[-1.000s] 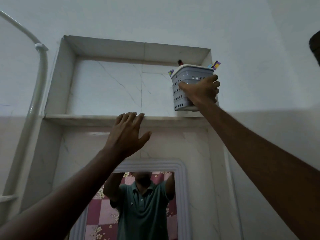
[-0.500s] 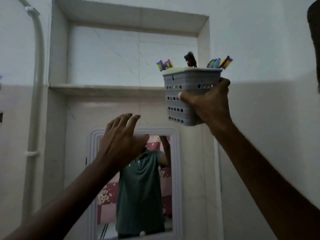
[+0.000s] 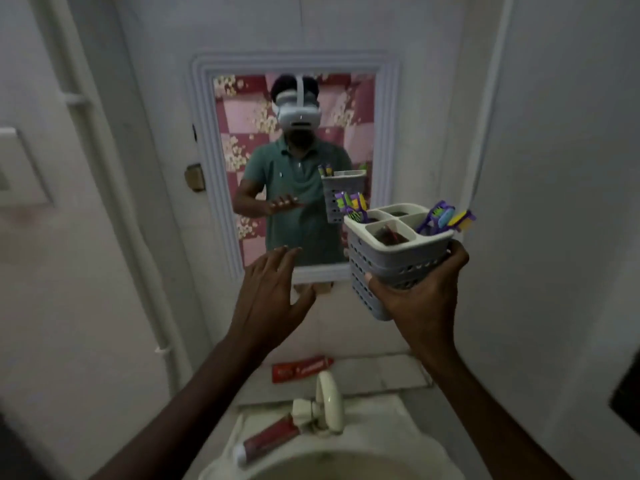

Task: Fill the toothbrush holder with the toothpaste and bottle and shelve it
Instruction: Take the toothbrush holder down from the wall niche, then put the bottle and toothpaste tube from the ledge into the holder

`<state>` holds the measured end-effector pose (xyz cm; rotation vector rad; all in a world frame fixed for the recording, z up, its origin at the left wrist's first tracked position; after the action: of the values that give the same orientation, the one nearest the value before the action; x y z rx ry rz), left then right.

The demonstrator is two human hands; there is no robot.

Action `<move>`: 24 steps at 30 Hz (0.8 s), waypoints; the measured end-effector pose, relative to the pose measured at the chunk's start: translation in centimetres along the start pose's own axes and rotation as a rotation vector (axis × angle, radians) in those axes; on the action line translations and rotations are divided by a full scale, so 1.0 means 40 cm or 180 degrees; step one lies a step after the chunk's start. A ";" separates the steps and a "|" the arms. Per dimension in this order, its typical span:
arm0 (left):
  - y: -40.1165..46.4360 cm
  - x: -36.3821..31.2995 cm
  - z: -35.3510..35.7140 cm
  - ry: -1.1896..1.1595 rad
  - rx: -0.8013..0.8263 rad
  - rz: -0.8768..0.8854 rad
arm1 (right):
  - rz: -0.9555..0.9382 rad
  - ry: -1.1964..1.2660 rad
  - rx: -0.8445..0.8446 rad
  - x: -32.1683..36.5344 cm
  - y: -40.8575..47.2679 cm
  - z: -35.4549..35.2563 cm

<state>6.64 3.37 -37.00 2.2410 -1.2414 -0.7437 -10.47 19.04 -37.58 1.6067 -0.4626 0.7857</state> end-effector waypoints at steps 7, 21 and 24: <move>-0.187 0.135 0.232 -0.0017 0.0844 -0.0584 | 0.0706 -0.0525 0.0176 -0.288 -0.246 0.039; -0.464 0.292 0.547 0.0028 0.1804 -0.1116 | 0.1464 -0.0990 0.0639 -0.578 -0.582 0.102; -0.508 0.324 0.579 0.0156 0.1973 -0.1205 | 0.1495 -0.1084 0.0618 -0.605 -0.624 0.107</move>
<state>9.65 -1.29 -69.95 3.0361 -1.1432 -0.4600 -9.05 16.51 -72.51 1.8495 -1.0631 0.9266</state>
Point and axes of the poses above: each hand's wrist, its own y-axis towards the middle knuckle, its own z-axis out of the palm, x = y × z, the point moved 5 cm from there along y, towards the middle knuckle, and after that the axes turned 5 degrees about -y, right-handed, at the moved point
